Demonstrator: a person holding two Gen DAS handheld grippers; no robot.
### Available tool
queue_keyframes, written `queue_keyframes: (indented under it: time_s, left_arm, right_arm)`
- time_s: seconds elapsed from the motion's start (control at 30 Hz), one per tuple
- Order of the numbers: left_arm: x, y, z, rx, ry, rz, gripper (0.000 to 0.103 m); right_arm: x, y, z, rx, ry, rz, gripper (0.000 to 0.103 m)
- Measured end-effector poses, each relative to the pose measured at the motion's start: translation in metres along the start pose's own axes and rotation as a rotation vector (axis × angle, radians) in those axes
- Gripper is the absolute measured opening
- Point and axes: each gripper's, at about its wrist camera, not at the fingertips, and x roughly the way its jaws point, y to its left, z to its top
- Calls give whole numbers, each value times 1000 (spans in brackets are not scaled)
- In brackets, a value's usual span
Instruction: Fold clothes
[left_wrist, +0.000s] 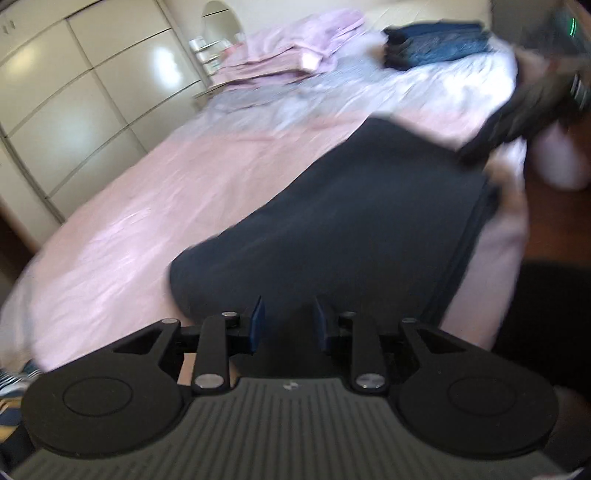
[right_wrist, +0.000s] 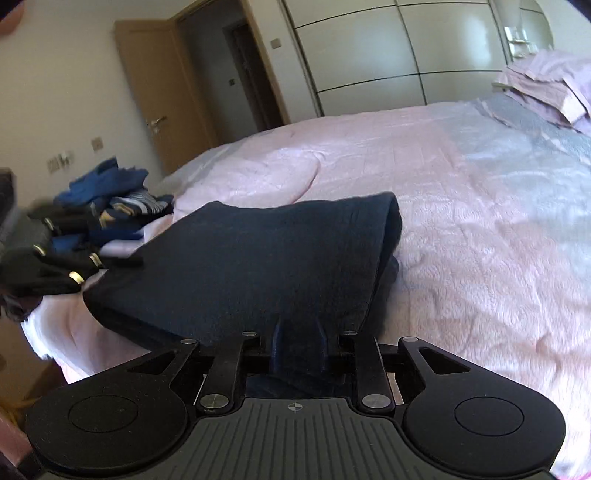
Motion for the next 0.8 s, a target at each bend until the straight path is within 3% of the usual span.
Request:
queue_keyframes:
  time_s: [0.1,0.13,0.17,0.2,0.23,0.37,0.47,0.53,0.6,0.63,0.7,0.8]
  left_arm:
    - [-8,9,-9,-35,-5,9,27]
    - [-8,10,-10,-38,-4,16,28]
    - [-8,12,-12,-40,-4,24,30]
    - [-8,14,-13,-42,-3,31,31]
    - [-7,16,-14,-50,-4,28,32]
    - [-16,17,-17,-68,-18,33,32]
    - [-30,7,-17,-6,-45,59,41]
    - [-41,-3,-18,51,-80,63,50]
    - [-52,-17,-17,102,-121,54,68]
    - [-56,-24,-17,128,-141,48,71]
    - [-58,-43,-13,190,-166,22,81]
    - [-40,-72,-8,312,-147,30,83]
  right_arm:
    - [-13,21,8,-81,-18,-43,27]
    - [-15,34,8,-153,-15,-49,44]
    - [-18,47,9,-225,-13,-55,73]
    - [-21,60,9,-297,-10,-62,83]
    - [-22,73,7,-375,-4,-65,86]
    - [7,115,-23,-743,127,-151,86]
    - [35,129,-42,-945,209,-216,86]
    - [47,132,-43,-969,213,-219,82]
    - [58,133,-37,-964,212,-232,69]
    - [61,131,-32,-949,209,-238,60]
    - [65,124,-18,-904,207,-229,52]
    - [61,120,-1,-829,188,-208,44]
